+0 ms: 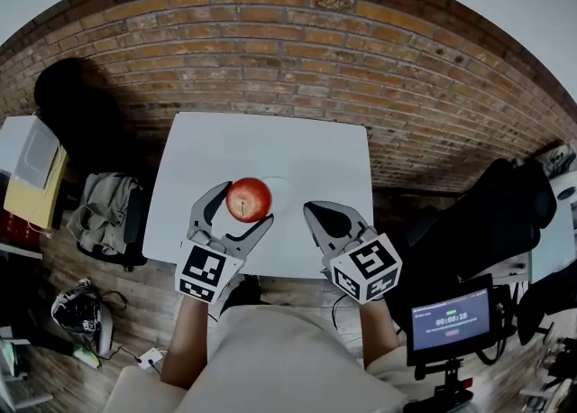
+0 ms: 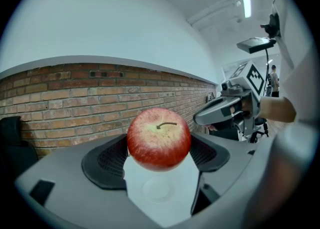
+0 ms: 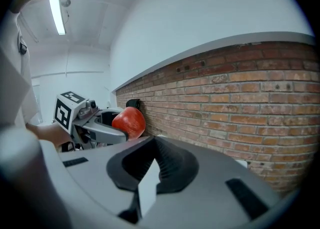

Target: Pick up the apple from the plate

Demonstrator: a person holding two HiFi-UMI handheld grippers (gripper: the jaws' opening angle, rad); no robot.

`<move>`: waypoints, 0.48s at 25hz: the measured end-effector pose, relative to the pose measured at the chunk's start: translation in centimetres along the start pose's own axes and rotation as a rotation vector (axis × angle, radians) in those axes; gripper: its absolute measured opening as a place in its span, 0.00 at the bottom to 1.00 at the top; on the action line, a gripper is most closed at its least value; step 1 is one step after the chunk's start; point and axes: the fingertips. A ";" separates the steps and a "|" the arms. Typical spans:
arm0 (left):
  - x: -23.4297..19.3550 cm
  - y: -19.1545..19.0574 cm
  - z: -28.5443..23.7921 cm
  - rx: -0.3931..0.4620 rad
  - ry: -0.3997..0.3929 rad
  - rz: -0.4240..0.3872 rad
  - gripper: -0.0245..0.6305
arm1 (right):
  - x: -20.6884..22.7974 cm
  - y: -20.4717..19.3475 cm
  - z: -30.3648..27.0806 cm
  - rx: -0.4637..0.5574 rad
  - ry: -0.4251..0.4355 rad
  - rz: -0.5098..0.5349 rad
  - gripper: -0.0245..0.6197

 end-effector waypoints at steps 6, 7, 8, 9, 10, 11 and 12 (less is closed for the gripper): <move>-0.1 0.0 -0.1 -0.006 -0.007 -0.005 0.63 | 0.3 0.1 -0.2 0.003 -0.014 -0.008 0.04; -0.1 0.0 -0.2 -0.006 -0.009 -0.006 0.63 | 0.3 0.1 -0.2 0.003 -0.014 -0.009 0.04; -0.1 0.0 -0.2 -0.006 -0.011 -0.007 0.63 | 0.3 0.0 -0.3 0.002 -0.013 -0.010 0.04; -0.1 0.0 -0.2 -0.006 -0.012 -0.007 0.63 | 0.3 0.0 -0.3 0.001 -0.010 -0.011 0.04; -0.1 0.0 -0.3 -0.006 -0.013 -0.007 0.63 | 0.3 -0.1 -0.4 0.000 -0.009 -0.013 0.04; -0.1 -0.1 -0.3 -0.007 -0.013 -0.006 0.63 | 0.3 -0.3 -0.5 -0.002 -0.008 -0.014 0.04; -0.1 -0.2 -0.4 -0.008 -0.014 -0.005 0.63 | 0.3 -0.3 -0.6 -0.005 -0.008 -0.015 0.04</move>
Point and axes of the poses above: the fingertips, and each gripper's own axes: z backward along the fingers, x to its right, y out of its top, and after that the axes turned 4 degrees about z, right-handed
